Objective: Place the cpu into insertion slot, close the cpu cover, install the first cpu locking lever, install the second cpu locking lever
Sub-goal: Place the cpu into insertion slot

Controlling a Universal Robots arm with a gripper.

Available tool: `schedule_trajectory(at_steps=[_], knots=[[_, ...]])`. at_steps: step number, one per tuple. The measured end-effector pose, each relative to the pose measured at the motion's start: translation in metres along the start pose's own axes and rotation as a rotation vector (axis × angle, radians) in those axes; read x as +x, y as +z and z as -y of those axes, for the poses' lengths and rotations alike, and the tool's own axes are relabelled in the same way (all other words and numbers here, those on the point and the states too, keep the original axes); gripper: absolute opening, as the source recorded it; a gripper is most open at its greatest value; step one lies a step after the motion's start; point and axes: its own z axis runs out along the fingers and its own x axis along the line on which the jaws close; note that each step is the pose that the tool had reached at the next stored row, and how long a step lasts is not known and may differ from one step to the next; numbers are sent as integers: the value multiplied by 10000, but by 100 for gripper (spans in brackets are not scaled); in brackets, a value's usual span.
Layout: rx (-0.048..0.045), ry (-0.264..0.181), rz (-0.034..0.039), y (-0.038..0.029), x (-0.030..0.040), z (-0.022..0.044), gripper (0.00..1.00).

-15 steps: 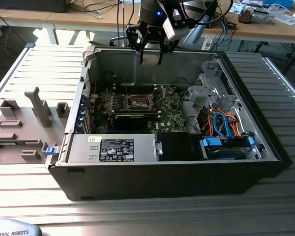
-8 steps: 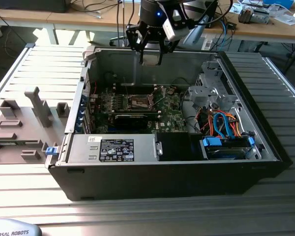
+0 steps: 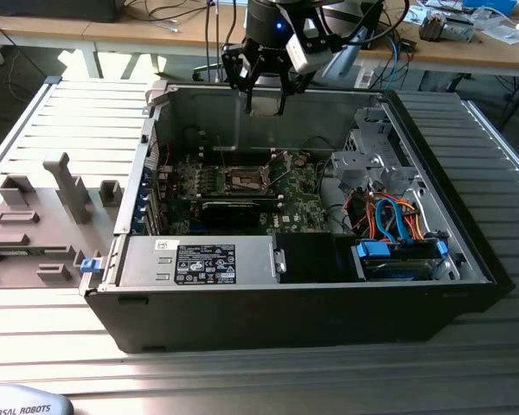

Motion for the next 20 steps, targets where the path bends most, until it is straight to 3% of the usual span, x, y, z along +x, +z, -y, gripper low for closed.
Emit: schedule_trajectory(at_steps=[20], knots=[[0,0,0,57,-1,5,54]])
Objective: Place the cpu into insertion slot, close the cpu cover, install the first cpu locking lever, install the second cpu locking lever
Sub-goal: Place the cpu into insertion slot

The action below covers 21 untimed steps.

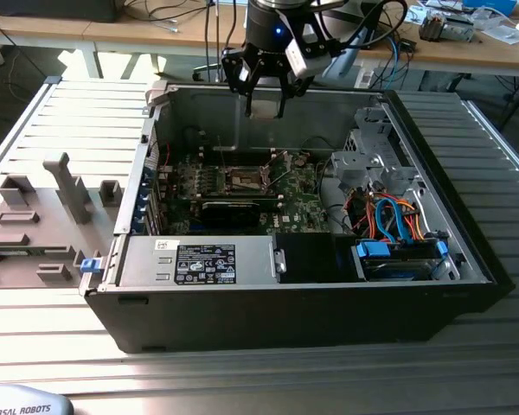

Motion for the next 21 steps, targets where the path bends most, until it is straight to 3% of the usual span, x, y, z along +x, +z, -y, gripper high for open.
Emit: schedule_trajectory(at_steps=[21], knots=[[0,-1,-1,53,-1,5,54]])
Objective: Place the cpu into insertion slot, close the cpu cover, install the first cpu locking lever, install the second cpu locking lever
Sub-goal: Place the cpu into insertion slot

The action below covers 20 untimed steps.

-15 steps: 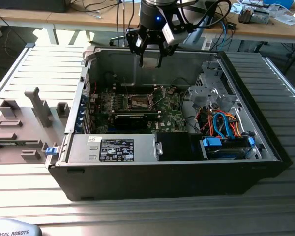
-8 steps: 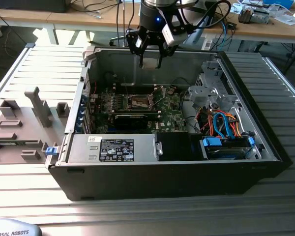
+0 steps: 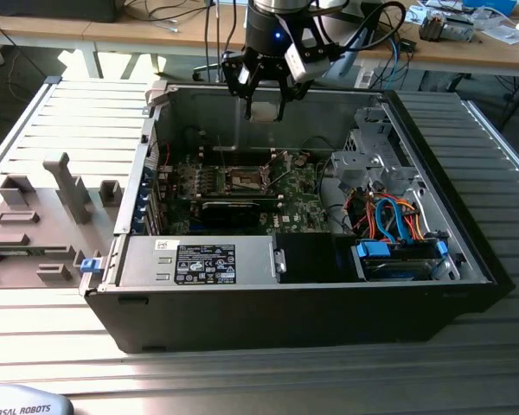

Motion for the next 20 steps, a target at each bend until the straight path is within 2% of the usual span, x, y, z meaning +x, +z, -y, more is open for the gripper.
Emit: schedule_trajectory(at_steps=[20], knots=[[0,0,0,36,0,3,54]])
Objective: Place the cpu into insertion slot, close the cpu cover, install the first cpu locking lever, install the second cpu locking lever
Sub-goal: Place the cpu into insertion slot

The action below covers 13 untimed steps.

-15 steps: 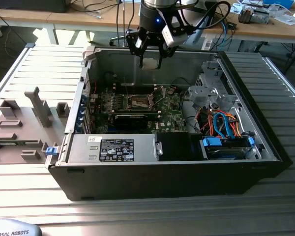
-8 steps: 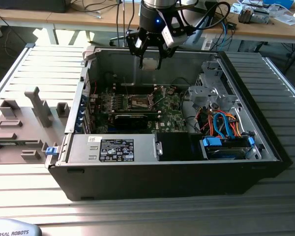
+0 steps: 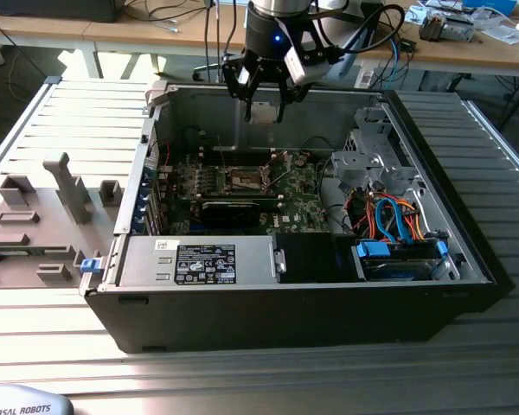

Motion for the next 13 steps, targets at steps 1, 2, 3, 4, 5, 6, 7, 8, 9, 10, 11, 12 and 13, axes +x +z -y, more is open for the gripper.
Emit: schedule_trajectory(at_steps=[1,2,3,4,5,6,7,8,9,10,11,12,13], knots=[[0,0,1,2,0,0,54],[0,0,0,3,0,0,54],[0,0,0,5,0,0,54],[0,0,0,7,0,1,54],[-1,0,1,9,0,1,54],[-1,0,1,11,0,1,54],[-1,0,1,14,0,1,54],[-1,0,0,15,0,1,54],[-1,0,0,18,0,1,54],[0,1,0,21,0,2,54],[-1,0,1,23,0,2,54],[0,0,0,26,0,2,54],[0,0,0,29,-1,2,54]])
